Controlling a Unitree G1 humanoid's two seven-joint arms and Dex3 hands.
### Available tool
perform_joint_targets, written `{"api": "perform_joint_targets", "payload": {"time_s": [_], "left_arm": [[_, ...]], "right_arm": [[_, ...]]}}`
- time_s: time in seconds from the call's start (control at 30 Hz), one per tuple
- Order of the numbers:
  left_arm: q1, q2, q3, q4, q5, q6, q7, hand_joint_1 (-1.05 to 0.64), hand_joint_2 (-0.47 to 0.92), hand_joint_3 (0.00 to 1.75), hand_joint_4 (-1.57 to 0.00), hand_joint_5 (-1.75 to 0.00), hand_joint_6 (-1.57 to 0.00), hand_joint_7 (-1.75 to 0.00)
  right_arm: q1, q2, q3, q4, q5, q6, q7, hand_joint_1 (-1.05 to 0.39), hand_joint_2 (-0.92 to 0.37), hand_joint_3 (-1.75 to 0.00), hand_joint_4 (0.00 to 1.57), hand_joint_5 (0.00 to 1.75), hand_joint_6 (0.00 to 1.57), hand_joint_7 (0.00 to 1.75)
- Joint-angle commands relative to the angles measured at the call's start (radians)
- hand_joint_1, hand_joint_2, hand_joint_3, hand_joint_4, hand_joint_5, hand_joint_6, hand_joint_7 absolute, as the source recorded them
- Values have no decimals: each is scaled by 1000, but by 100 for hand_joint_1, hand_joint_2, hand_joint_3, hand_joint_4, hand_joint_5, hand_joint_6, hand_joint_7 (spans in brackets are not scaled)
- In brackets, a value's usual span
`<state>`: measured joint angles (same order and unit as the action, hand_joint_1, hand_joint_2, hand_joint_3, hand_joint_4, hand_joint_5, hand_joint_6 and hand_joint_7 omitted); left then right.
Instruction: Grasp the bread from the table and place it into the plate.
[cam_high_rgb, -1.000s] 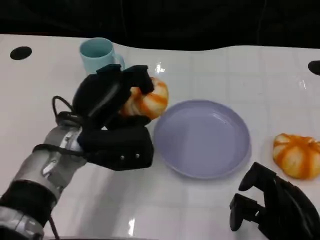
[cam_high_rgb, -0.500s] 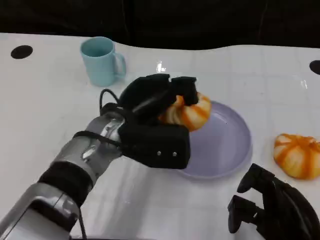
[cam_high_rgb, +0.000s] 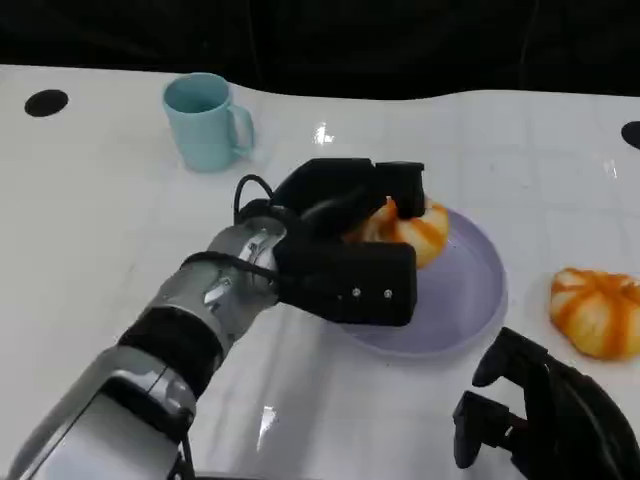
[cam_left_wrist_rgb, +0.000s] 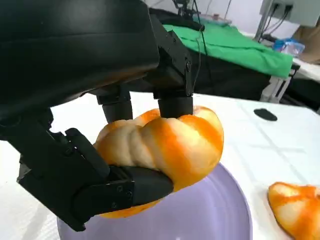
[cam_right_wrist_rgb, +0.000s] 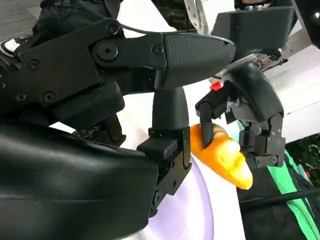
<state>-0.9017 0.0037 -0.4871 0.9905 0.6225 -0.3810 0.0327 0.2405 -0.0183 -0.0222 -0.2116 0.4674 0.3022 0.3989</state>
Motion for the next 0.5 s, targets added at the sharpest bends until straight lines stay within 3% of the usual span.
{"api": "perform_joint_targets", "payload": {"time_s": [0.03, 0.1, 0.2, 0.33, 0.5], "left_arm": [[-34, 10, -13, 4, -2, 23, -68, -29, 69, 68, -73, -125, -78, -84], [-40, 20, -30, 2, 9, 30, -112, -46, 87, 34, -34, -97, -39, -59], [-43, 28, -42, -7, 10, 43, -158, -61, 92, 27, -12, -67, -21, -39], [-44, 36, -55, -25, 20, 60, -183, -69, 92, 29, -1, -55, -14, -33], [-44, 45, -69, -45, 29, 76, -194, -77, 92, 37, 0, -41, -12, -30]], "right_arm": [[7, -7, -7, -11, 14, 1, -2, -54, -91, -46, 78, 175, 48, 174], [10, -9, -4, -10, 9, -9, 3, -53, -92, -47, 77, 175, 47, 174], [11, -12, -4, -13, 10, -7, 4, -54, -91, -47, 77, 175, 47, 175], [12, -11, -2, -23, 9, 6, -9, -56, -91, -46, 77, 175, 48, 175], [9, -9, -2, -21, 13, 7, -7, -55, -91, -46, 78, 175, 48, 175]]}}
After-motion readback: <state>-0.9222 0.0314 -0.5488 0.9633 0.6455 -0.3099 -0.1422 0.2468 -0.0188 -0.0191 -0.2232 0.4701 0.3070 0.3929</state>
